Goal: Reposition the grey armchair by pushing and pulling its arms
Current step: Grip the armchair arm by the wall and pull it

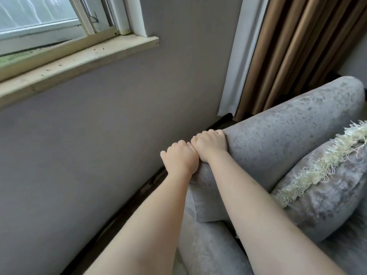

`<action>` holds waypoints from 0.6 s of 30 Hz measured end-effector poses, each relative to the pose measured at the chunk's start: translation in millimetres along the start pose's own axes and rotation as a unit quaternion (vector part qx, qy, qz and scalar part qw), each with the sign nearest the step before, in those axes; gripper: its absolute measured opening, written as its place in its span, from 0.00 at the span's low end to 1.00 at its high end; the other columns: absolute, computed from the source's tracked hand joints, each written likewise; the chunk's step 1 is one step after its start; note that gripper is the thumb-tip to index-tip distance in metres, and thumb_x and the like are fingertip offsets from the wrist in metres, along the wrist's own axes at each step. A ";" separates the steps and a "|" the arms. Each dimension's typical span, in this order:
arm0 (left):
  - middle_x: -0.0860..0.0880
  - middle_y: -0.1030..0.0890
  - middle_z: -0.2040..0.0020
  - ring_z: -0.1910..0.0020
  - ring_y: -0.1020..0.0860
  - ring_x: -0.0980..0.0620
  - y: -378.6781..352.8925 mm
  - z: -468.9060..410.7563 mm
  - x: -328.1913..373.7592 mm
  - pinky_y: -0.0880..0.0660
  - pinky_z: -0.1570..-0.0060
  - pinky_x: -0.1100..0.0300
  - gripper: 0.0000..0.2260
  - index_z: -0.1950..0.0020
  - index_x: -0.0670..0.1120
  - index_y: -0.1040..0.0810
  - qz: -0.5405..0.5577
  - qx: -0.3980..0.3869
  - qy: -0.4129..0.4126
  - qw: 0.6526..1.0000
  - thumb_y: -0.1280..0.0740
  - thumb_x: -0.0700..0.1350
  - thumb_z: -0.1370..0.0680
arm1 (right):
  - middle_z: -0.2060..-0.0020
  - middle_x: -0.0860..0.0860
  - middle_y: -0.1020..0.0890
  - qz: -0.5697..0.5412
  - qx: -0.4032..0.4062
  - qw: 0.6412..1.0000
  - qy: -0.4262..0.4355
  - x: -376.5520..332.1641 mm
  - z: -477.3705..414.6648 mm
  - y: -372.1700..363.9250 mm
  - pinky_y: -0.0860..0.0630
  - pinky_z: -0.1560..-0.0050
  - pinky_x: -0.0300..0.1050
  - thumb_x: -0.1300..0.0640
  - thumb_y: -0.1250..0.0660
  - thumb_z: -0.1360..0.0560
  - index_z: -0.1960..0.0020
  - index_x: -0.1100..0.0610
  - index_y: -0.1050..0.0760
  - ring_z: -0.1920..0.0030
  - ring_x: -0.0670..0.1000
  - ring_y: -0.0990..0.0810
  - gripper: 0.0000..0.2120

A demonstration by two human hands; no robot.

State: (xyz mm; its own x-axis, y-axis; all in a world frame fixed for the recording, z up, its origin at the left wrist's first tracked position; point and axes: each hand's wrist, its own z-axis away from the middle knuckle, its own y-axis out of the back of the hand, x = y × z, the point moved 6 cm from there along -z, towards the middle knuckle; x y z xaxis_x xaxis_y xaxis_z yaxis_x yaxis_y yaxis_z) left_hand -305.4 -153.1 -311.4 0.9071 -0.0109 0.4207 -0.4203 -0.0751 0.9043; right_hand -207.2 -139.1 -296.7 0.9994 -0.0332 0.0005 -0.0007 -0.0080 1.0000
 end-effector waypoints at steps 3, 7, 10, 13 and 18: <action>0.49 0.24 0.60 0.61 0.29 0.46 -4.0 -7.3 -3.2 0.40 0.56 0.52 0.15 0.64 0.47 0.34 0.010 0.020 0.014 1.000 0.51 0.50 0.22 | 0.55 0.50 0.19 -0.057 0.062 0.995 -0.045 6.2 -5.8 -0.9 0.40 0.45 0.48 0.50 0.48 0.21 0.55 0.54 0.20 0.49 0.52 0.27 0.19; 0.51 0.26 0.63 0.59 0.26 0.46 -6.9 -9.3 -3.2 0.40 0.58 0.52 0.15 0.65 0.47 0.33 0.003 0.030 0.021 0.999 0.49 0.51 0.22 | 0.62 0.48 0.19 -0.082 0.101 0.989 -0.068 11.1 -6.2 -1.9 0.40 0.44 0.45 0.51 0.44 0.23 0.62 0.52 0.21 0.53 0.50 0.26 0.16; 0.49 0.22 0.60 0.57 0.25 0.45 -7.9 -10.7 -2.2 0.37 0.56 0.52 0.18 0.62 0.46 0.27 0.003 0.026 0.020 0.999 0.52 0.52 0.24 | 0.64 0.48 0.21 -0.080 0.107 0.989 -0.065 11.7 -8.1 -2.2 0.39 0.44 0.45 0.50 0.40 0.25 0.65 0.52 0.22 0.55 0.51 0.26 0.14; 0.49 0.22 0.60 0.58 0.25 0.45 -8.8 -12.1 -3.7 0.36 0.56 0.52 0.19 0.62 0.45 0.26 0.017 0.020 0.024 0.999 0.53 0.52 0.26 | 0.67 0.49 0.21 -0.089 0.119 0.987 -0.069 11.7 -8.5 -3.1 0.38 0.45 0.45 0.53 0.37 0.27 0.68 0.53 0.23 0.58 0.52 0.25 0.12; 0.49 0.23 0.61 0.59 0.26 0.46 -5.9 -13.7 -1.1 0.37 0.57 0.53 0.18 0.63 0.46 0.27 0.036 0.020 0.022 0.999 0.52 0.52 0.25 | 0.67 0.49 0.21 -0.089 0.113 0.987 -0.067 12.9 -11.2 -3.7 0.38 0.44 0.45 0.53 0.38 0.27 0.67 0.54 0.23 0.58 0.53 0.26 0.12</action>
State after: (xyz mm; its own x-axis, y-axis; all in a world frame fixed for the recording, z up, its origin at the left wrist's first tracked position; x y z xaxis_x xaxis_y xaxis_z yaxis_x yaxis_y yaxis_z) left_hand -304.2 -139.0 -316.2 0.8725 0.0251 0.4880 -0.4824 -0.1147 0.8684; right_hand -194.0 -128.4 -300.3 0.9711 -0.1423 -0.1915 0.1522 -0.2484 0.9566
